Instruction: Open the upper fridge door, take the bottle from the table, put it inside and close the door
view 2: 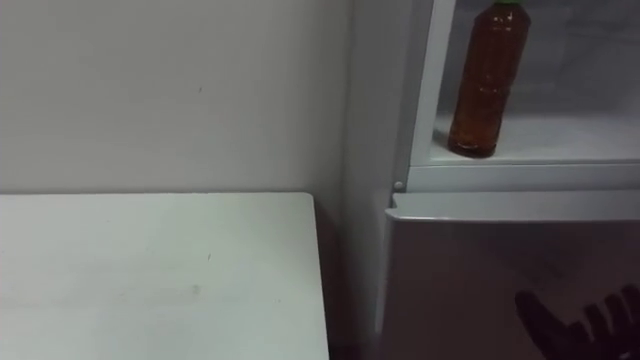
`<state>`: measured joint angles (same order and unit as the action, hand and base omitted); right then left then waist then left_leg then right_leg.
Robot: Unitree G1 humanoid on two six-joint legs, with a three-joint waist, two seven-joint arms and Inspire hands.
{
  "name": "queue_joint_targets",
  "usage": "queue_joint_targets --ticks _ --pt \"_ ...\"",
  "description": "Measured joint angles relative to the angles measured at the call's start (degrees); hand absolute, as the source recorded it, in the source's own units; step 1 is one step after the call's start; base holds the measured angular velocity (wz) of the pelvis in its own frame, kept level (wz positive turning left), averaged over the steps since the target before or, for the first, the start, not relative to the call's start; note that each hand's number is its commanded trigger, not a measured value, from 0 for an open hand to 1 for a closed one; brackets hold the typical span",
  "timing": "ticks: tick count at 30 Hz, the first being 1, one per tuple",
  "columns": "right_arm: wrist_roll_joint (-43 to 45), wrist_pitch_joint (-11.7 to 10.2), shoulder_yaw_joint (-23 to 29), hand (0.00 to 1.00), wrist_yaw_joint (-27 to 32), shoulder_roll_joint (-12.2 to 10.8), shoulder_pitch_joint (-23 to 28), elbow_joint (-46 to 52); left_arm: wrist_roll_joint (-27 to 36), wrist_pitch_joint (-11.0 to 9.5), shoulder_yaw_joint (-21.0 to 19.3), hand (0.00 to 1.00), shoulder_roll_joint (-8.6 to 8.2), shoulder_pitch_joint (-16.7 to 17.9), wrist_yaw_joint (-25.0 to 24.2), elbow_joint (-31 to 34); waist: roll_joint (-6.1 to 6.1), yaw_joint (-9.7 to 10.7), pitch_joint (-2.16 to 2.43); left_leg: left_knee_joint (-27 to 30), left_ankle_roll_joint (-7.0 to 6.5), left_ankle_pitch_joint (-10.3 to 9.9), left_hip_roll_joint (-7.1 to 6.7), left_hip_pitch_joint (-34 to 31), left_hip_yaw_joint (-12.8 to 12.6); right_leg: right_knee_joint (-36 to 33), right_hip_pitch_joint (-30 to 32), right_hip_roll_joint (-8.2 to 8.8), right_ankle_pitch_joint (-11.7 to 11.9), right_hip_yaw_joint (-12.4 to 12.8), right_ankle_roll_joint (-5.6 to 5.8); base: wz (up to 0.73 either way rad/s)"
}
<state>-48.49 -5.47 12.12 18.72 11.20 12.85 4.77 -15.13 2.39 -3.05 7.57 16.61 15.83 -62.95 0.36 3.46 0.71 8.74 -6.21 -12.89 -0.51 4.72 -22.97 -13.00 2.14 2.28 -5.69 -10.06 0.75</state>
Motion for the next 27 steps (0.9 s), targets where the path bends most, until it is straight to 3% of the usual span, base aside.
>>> queue_joint_targets --ticks 8,12,21,27 --pt "-0.75 -0.19 -0.28 0.0 1.94 -1.99 2.02 -9.25 0.02 -0.02 0.09 0.0 -0.01 -0.16 0.02 0.24 -0.51 0.78 -0.13 -0.09 0.08 -0.06 0.05 0.02 0.03 0.31 -0.07 -0.22 -0.02 0.38 -0.01 0.0" --pt "-0.88 -0.76 -1.88 0.0 2.84 -2.3 2.02 -18.9 0.11 -0.03 0.99 0.0 0.08 -0.23 0.01 0.68 -0.84 0.99 -0.35 -0.02 0.06 -0.17 0.06 -0.14 0.11 0.37 0.02 -0.15 -0.02 0.0 -0.01 -0.01" --pt "-1.65 -1.55 -3.56 0.0 3.55 -2.45 2.35 -31.46 0.99 -0.26 1.45 0.0 0.02 -1.0 -0.29 0.69 0.59 1.07 -0.05 -0.1 0.12 -0.38 0.06 -0.1 0.12 0.49 0.02 -0.31 -0.04 0.37 0.03 -0.01" --pt "5.66 -1.52 -4.67 0.0 1.28 -2.93 2.06 -40.98 1.1 -0.57 1.45 0.0 -0.37 -2.18 -1.28 1.09 0.61 1.06 -0.05 -0.03 0.15 -0.36 0.09 -0.02 0.11 0.37 -0.07 -0.33 -0.15 0.49 -0.01 0.0"
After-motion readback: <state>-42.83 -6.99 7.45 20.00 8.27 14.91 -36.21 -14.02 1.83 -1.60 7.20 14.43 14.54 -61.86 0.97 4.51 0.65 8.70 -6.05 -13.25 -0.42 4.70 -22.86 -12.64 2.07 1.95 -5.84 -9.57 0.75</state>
